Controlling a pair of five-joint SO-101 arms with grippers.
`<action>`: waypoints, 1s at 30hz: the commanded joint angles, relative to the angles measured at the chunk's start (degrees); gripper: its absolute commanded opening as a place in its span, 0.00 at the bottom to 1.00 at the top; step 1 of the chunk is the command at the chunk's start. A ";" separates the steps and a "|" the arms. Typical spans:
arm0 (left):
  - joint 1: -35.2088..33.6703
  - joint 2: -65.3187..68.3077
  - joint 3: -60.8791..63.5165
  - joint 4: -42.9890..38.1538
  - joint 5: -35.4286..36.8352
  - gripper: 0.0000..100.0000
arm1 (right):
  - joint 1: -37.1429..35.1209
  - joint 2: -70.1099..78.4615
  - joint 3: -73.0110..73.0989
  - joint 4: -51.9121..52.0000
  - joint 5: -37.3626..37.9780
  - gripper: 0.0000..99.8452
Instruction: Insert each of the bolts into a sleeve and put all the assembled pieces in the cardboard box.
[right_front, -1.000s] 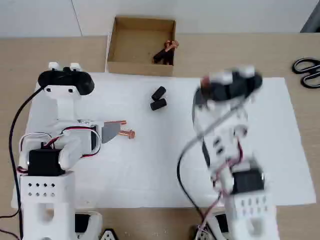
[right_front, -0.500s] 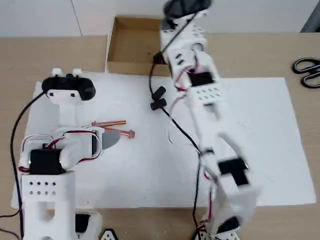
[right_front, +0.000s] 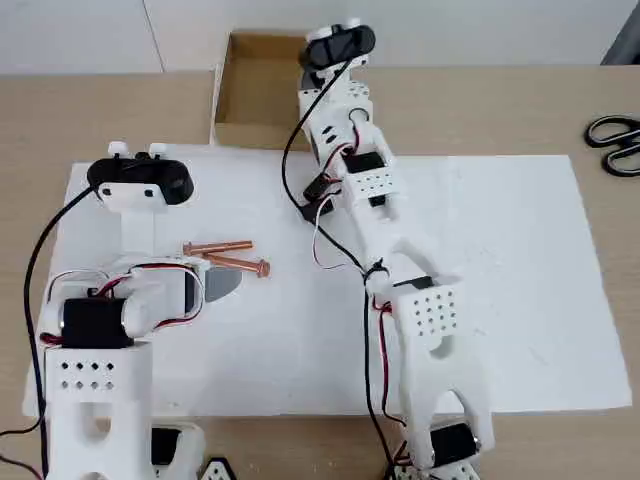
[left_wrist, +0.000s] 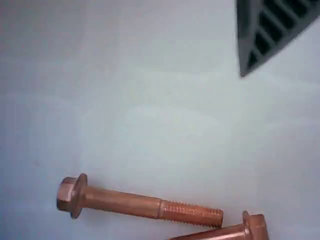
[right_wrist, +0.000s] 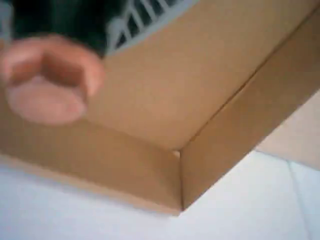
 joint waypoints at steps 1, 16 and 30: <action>-0.09 -1.14 -0.22 0.44 -0.26 0.33 | -0.66 2.77 -9.41 -1.98 0.79 0.00; -0.09 -1.14 0.04 0.44 -0.26 0.33 | -0.40 12.26 -23.03 4.26 0.88 0.19; -0.26 -1.14 -0.22 0.44 -0.35 0.33 | 0.31 12.09 -57.49 39.96 0.88 0.19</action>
